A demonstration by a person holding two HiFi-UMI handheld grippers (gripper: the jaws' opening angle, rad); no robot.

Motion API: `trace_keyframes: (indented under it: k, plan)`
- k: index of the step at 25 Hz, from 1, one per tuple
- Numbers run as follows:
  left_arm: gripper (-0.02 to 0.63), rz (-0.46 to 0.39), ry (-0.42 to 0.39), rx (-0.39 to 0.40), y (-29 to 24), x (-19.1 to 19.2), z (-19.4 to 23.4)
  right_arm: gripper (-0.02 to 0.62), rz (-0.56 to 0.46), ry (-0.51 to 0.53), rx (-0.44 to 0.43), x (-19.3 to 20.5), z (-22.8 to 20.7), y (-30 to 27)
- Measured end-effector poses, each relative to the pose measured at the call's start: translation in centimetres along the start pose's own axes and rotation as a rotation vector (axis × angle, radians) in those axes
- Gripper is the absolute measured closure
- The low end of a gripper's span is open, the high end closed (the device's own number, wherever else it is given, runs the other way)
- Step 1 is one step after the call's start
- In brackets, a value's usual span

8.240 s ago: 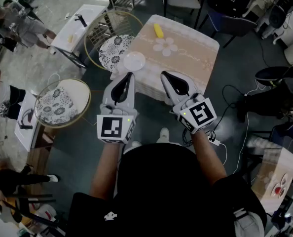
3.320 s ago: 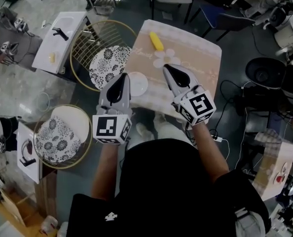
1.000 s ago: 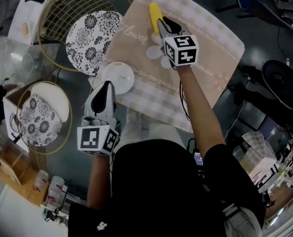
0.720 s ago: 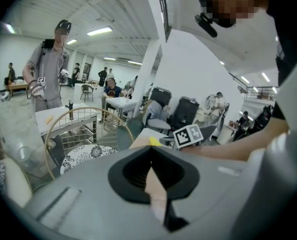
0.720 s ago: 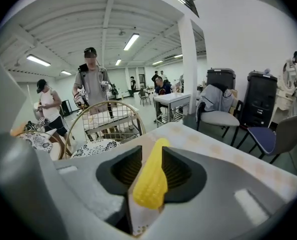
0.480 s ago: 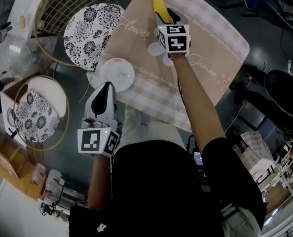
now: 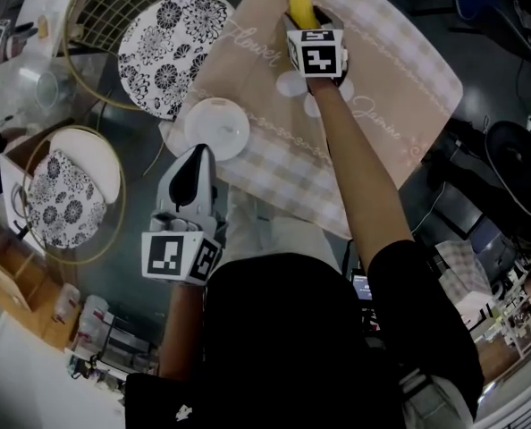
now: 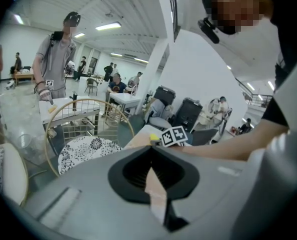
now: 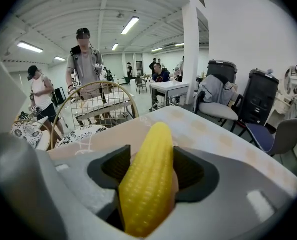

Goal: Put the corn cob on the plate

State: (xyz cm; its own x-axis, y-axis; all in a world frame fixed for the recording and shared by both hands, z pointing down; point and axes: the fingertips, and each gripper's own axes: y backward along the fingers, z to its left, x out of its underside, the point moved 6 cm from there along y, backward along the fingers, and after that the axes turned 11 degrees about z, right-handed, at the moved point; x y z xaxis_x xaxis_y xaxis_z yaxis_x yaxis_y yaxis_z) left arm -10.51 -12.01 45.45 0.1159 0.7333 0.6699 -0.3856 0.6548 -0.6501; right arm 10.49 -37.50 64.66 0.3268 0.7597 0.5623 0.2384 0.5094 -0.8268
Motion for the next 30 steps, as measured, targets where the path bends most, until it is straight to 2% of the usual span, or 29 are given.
trace_keyframes:
  k: [8,17,30]
  plan:
    - [0.597,0.016,0.005,-0.005,-0.4,0.5,0.1,0.311,0.008,0.001,0.010,0.0,0.4,-1.1]
    - [0.597,0.022,0.001,-0.014,-0.5,0.8,0.4,0.322,-0.001,-0.001,0.002,0.1,0.1,-1.2]
    - [0.597,0.012,0.004,-0.026,0.2,1.1,0.3,0.333,-0.016,0.063,-0.024,0.2,0.7,-0.4]
